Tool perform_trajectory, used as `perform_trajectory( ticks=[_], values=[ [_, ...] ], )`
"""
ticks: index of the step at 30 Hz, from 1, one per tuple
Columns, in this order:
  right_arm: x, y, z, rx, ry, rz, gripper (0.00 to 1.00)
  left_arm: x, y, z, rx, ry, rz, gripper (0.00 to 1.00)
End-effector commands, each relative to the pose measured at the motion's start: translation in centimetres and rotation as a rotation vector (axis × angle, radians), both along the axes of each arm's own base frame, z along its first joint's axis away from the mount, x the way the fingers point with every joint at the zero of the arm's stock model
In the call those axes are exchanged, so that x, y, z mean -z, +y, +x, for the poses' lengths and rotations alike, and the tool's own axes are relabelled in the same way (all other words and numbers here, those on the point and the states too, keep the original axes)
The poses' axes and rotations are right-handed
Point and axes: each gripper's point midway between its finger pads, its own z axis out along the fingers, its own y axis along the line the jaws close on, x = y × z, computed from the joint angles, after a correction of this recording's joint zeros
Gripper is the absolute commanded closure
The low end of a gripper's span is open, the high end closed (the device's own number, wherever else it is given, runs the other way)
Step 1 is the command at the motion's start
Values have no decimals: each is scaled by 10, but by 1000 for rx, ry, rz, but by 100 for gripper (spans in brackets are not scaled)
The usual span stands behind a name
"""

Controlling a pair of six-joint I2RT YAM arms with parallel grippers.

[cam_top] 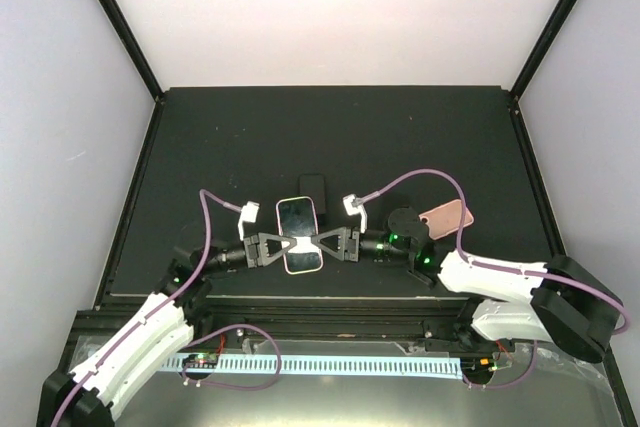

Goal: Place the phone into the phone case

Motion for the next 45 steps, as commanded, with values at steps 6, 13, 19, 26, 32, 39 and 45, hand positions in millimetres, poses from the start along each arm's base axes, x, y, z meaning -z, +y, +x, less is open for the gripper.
perform_trajectory(
  ticks=[6, 13, 19, 26, 32, 39, 45],
  values=[
    [-40, -2, 4, 11, -121, 33, 55, -21, -3, -18, 99, -173, -42, 98],
    [-68, 1, 6, -27, -134, 66, 43, -34, -5, -38, 212, -255, -74, 98],
    [-88, 3, 7, -48, -145, 126, 45, -33, -6, -42, 243, -262, -69, 98],
    [-99, 0, 9, -55, -138, 196, 62, -29, -6, -47, 271, -255, -68, 98],
    [-96, -2, 12, -34, -182, 174, 99, -20, -7, -37, 230, -190, -19, 90],
    [-79, -11, 16, 15, -253, 58, 99, -16, -5, -22, 140, -115, -14, 85],
    [-74, -9, 16, 3, -221, 14, 78, -16, -6, -18, 133, -119, 9, 98]
  ],
)
